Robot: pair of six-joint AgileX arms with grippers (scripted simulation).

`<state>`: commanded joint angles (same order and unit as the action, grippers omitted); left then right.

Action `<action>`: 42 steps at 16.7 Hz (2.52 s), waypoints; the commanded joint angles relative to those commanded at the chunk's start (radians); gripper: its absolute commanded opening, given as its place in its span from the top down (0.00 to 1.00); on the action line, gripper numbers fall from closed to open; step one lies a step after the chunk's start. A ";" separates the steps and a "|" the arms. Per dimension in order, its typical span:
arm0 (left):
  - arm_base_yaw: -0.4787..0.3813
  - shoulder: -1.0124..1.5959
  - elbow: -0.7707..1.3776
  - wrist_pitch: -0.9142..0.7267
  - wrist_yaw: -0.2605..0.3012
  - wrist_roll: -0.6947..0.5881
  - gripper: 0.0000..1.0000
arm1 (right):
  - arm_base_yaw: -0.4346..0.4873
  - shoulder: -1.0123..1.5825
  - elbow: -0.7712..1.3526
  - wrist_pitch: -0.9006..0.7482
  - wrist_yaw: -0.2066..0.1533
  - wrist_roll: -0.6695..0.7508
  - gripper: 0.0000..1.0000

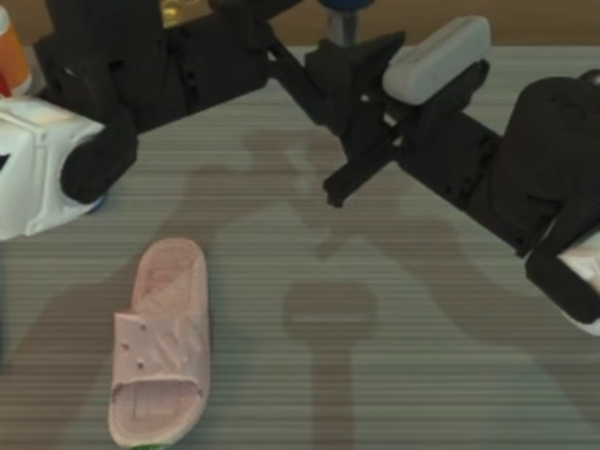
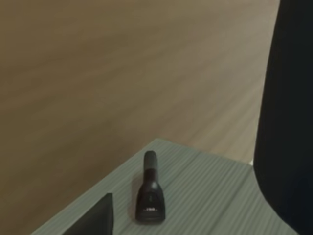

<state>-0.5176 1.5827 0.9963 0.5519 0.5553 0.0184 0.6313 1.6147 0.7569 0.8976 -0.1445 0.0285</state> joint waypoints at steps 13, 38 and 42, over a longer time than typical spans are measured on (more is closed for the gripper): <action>0.000 0.000 0.000 0.000 0.000 0.000 0.83 | 0.000 0.000 0.000 0.000 0.000 0.000 1.00; 0.000 0.000 0.000 0.000 0.000 0.000 1.00 | 0.000 0.000 0.000 0.000 0.000 0.000 0.00; 0.000 0.000 0.000 0.000 0.000 0.000 1.00 | 0.000 0.000 0.000 0.000 0.000 0.000 0.00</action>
<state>-0.5176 1.5827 0.9963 0.5519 0.5553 0.0184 0.6313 1.6147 0.7569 0.8976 -0.1445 0.0285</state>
